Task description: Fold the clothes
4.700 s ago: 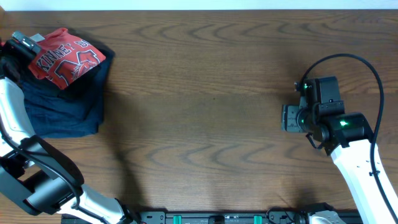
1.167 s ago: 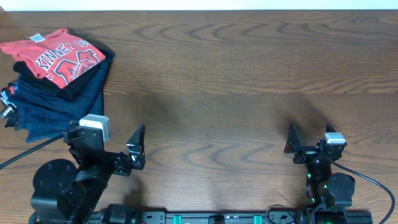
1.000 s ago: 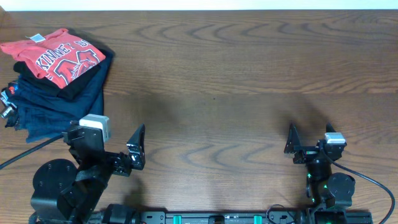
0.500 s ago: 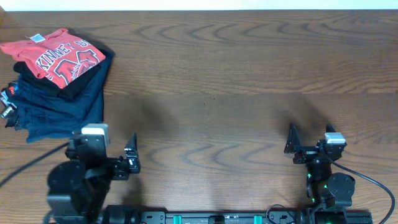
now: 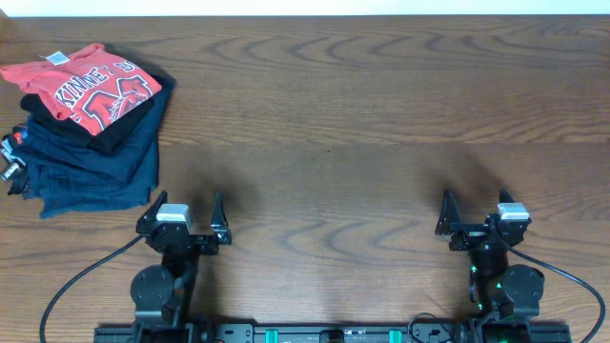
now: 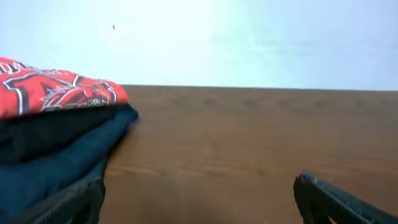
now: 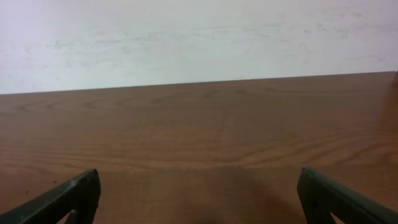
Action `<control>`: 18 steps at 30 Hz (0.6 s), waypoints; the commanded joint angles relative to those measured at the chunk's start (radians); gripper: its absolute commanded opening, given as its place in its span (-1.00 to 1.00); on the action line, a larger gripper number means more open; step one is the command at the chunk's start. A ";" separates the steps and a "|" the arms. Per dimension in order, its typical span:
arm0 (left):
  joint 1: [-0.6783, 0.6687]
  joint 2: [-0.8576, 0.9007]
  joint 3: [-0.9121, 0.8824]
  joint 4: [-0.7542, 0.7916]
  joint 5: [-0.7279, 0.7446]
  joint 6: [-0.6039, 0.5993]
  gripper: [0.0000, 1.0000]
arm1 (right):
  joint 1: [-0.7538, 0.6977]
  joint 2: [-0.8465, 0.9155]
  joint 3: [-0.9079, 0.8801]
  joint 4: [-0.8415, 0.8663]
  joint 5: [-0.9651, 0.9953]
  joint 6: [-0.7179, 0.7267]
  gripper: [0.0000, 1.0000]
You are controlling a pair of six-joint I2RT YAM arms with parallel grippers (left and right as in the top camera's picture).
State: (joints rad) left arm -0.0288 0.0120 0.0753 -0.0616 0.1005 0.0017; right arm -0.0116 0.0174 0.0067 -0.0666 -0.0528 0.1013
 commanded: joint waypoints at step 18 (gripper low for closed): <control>-0.042 -0.011 -0.071 0.000 -0.012 0.013 0.96 | -0.007 -0.005 -0.001 -0.004 -0.005 -0.009 0.98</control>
